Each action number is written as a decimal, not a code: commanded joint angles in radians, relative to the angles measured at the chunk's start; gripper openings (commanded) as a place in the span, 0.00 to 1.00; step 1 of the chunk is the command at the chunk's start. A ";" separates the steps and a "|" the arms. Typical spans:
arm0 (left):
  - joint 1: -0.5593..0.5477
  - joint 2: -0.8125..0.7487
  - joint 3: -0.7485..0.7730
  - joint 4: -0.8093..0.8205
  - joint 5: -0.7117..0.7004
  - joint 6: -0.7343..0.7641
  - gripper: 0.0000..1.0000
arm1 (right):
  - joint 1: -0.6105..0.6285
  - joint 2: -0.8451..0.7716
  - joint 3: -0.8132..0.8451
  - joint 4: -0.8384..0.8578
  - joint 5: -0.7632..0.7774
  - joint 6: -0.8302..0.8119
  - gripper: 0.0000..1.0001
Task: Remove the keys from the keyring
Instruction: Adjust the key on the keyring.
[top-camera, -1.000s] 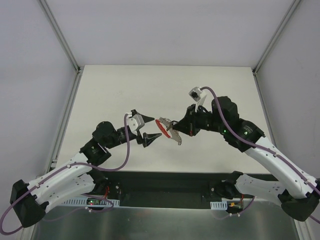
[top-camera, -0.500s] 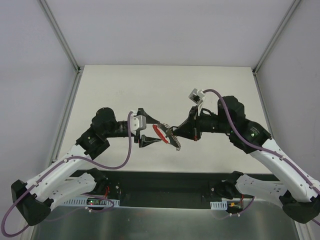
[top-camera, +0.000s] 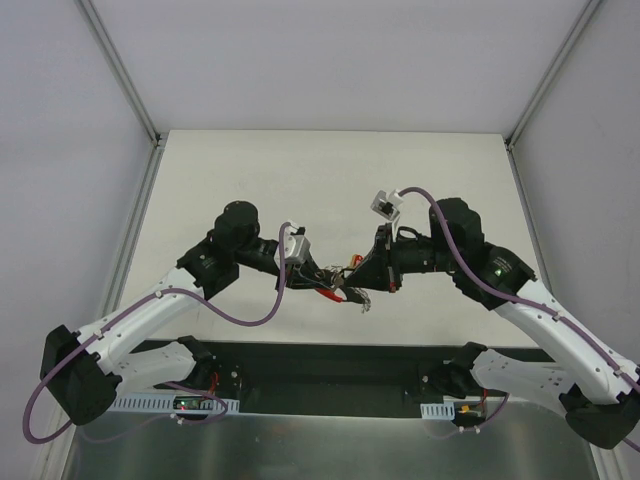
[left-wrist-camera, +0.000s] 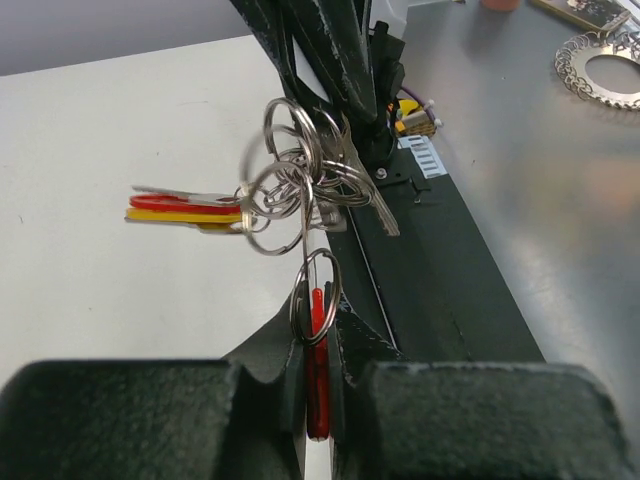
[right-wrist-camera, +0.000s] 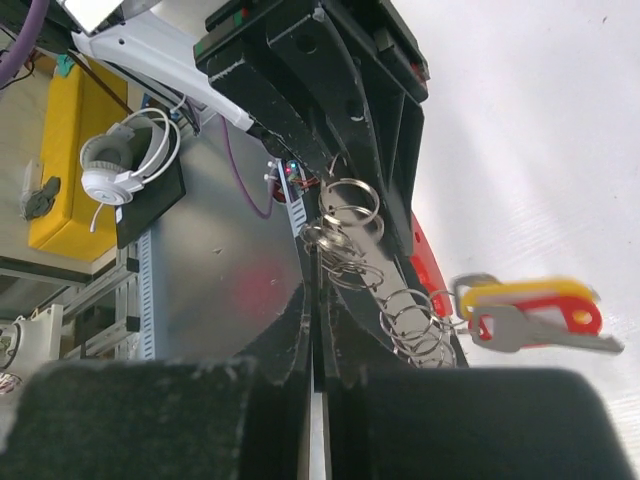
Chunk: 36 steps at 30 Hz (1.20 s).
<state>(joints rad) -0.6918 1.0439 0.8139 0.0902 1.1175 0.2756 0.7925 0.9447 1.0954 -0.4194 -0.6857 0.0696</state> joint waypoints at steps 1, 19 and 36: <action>0.006 0.033 0.041 0.017 0.102 0.020 0.00 | -0.015 0.008 -0.014 0.181 -0.064 0.096 0.02; 0.023 0.084 0.010 0.028 0.255 -0.124 0.00 | -0.332 -0.139 -0.152 0.168 0.097 0.073 0.42; 0.034 0.084 0.034 0.028 0.470 -0.116 0.00 | 0.129 -0.365 -0.529 0.502 0.225 -0.451 0.53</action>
<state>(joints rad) -0.6655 1.1355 0.8181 0.0708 1.4162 0.1532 0.8574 0.5720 0.5709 -0.0475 -0.5346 -0.2306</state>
